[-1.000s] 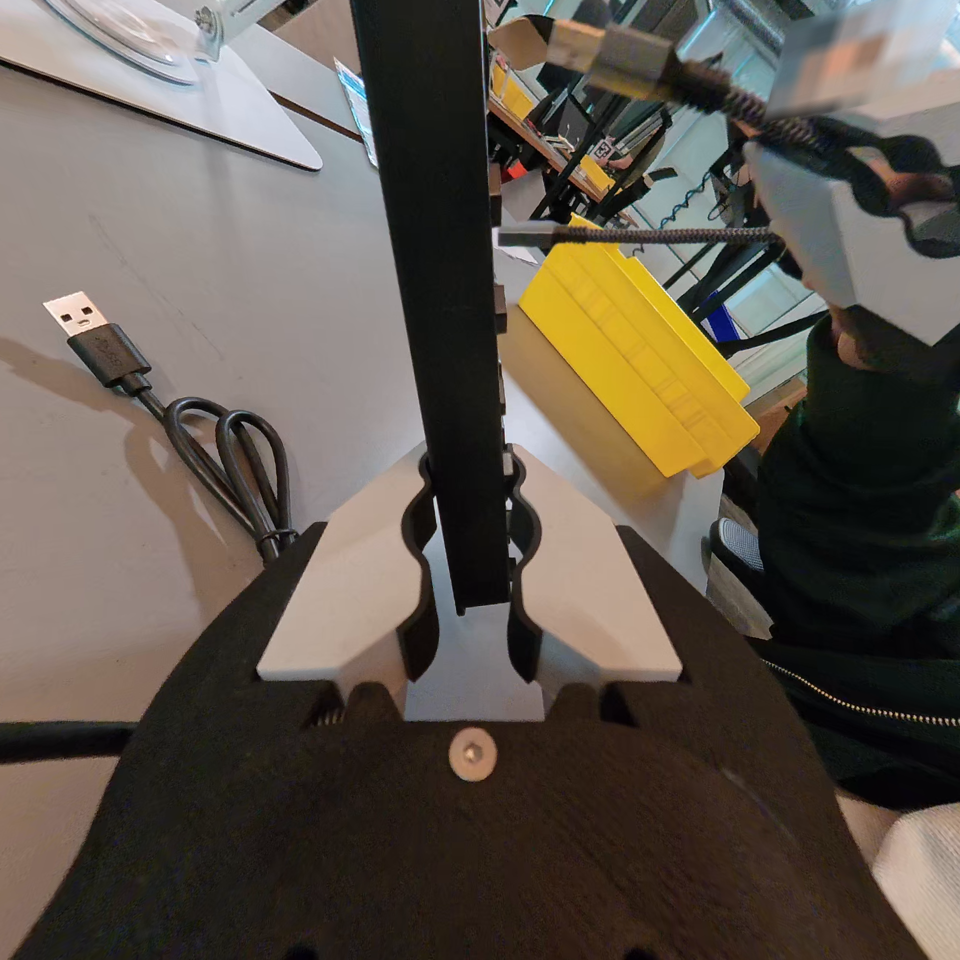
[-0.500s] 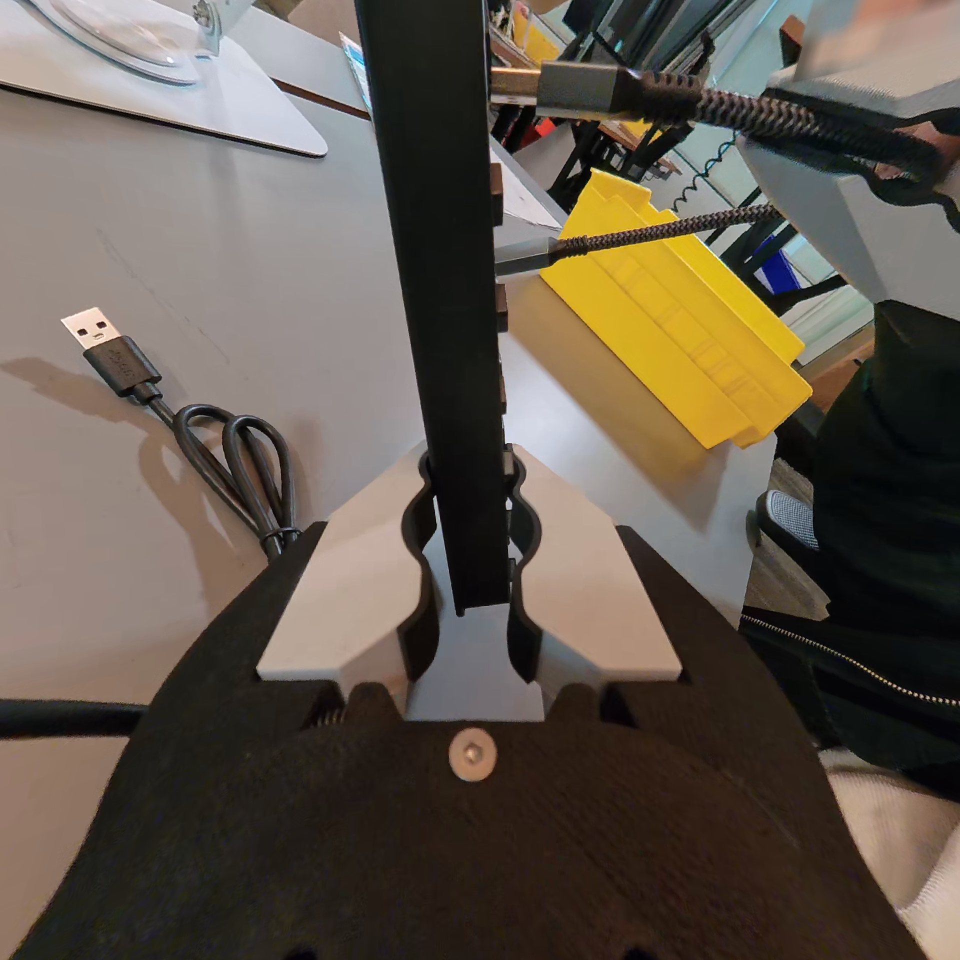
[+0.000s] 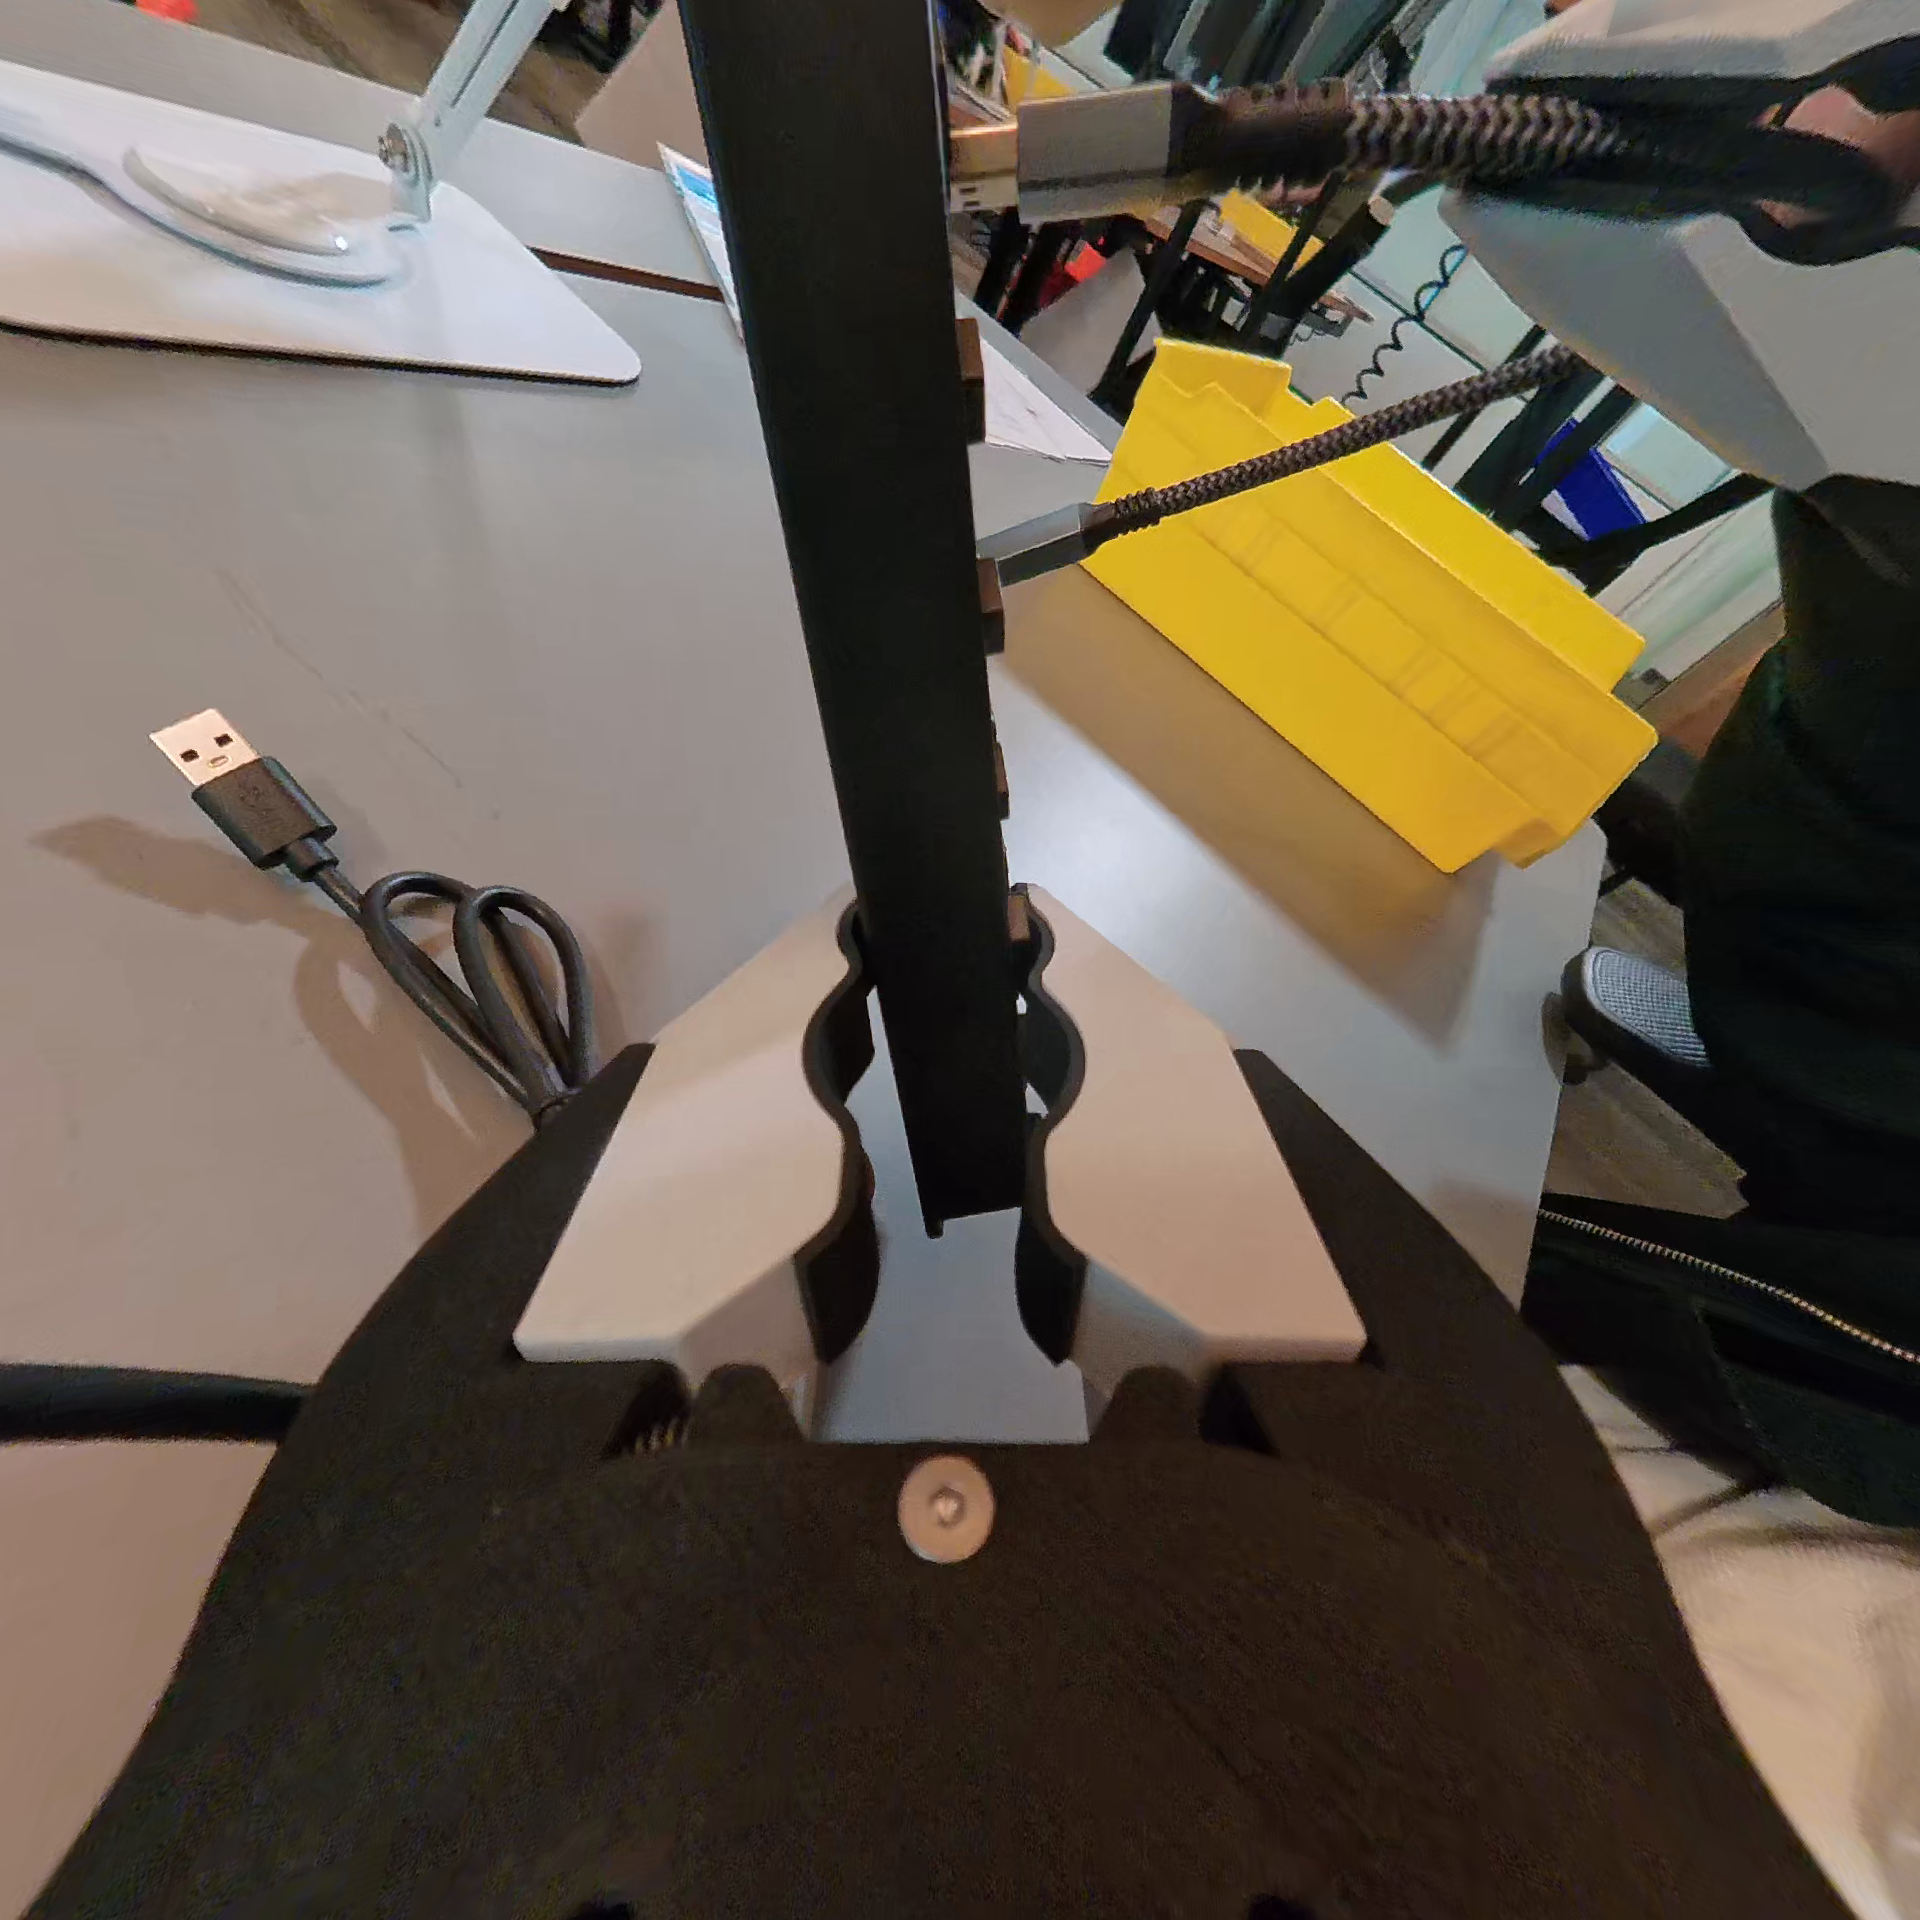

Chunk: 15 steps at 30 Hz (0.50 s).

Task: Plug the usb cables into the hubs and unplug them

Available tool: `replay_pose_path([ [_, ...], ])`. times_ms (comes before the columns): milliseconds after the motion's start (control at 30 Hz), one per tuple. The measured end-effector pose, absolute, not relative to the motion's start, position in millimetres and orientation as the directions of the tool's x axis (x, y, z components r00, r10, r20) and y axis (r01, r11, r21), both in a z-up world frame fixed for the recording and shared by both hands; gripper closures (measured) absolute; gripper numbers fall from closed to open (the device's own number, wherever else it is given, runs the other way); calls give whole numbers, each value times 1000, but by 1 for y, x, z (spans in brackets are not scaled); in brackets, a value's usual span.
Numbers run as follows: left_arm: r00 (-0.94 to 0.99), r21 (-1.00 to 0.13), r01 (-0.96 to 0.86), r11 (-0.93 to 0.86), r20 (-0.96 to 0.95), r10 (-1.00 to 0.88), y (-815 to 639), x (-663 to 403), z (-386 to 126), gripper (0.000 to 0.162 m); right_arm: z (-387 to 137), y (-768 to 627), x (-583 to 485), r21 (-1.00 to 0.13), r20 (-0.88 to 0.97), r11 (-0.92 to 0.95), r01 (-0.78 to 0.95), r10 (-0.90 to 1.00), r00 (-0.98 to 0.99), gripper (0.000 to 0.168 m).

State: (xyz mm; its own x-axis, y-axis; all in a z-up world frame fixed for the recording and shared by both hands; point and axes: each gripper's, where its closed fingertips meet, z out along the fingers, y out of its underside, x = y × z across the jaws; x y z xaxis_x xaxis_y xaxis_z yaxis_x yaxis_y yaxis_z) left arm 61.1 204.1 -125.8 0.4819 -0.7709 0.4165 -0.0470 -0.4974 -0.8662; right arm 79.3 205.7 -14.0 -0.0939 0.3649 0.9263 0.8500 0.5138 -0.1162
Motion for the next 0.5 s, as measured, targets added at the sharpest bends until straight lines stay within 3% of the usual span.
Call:
replay_pose_path([
  [500, 439, -877, -20, -480, 424, -793, 202, 62, -119, 140, -25, 184, 66, -234, 848, 535, 812, 521, -99, 164],
])
